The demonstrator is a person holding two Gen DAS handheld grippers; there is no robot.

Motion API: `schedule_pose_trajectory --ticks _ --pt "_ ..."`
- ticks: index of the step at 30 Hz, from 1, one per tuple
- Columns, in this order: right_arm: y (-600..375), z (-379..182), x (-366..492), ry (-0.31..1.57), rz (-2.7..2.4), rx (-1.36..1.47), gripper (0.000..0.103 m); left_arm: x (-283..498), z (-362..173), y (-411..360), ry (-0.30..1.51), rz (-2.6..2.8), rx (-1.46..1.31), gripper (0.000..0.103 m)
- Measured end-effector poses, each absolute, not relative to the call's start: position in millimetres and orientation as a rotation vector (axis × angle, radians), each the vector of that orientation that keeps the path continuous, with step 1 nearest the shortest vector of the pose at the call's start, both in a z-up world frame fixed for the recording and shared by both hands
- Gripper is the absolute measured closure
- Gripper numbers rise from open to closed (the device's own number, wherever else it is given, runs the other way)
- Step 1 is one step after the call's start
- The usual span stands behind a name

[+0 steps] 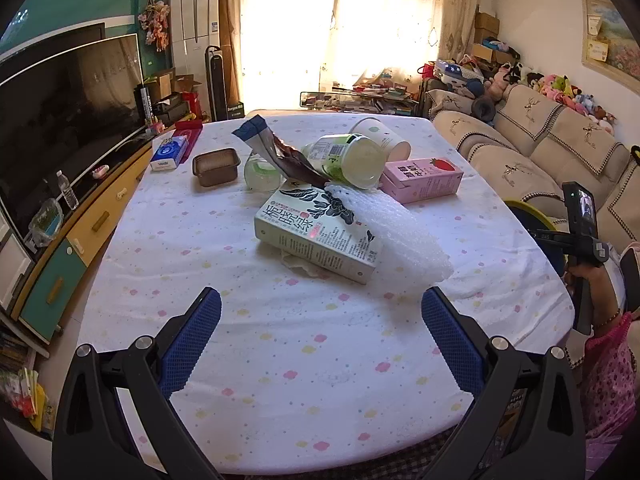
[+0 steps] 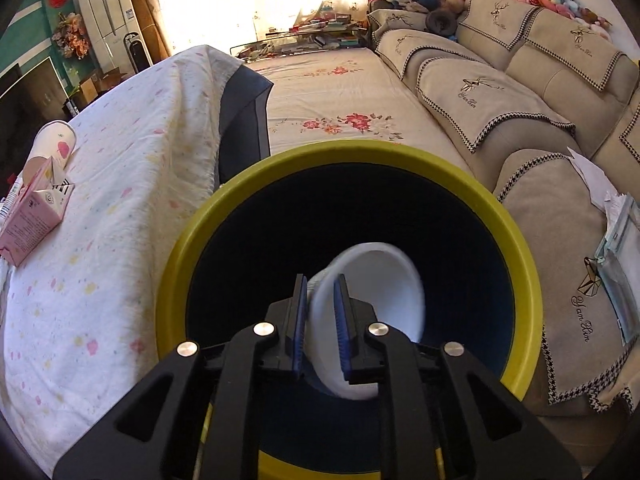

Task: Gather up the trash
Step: 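Carry the bowl over the yellow-rimmed bin and open the right gripper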

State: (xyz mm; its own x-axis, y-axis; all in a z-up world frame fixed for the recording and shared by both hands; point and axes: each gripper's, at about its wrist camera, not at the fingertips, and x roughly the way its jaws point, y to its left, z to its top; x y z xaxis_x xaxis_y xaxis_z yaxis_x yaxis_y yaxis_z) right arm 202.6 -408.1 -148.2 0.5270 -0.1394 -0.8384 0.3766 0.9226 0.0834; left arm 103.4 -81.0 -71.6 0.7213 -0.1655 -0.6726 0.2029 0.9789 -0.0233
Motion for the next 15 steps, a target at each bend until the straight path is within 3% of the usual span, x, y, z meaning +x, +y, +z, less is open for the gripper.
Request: schedule_pose_trajectory --ticks 15 --pt "-400.6 -123.7 173.7 0.9 -0.304 0.272 0.078 194.7 -55.8 -148.0 0.702 -0.209 0.192 0.004"
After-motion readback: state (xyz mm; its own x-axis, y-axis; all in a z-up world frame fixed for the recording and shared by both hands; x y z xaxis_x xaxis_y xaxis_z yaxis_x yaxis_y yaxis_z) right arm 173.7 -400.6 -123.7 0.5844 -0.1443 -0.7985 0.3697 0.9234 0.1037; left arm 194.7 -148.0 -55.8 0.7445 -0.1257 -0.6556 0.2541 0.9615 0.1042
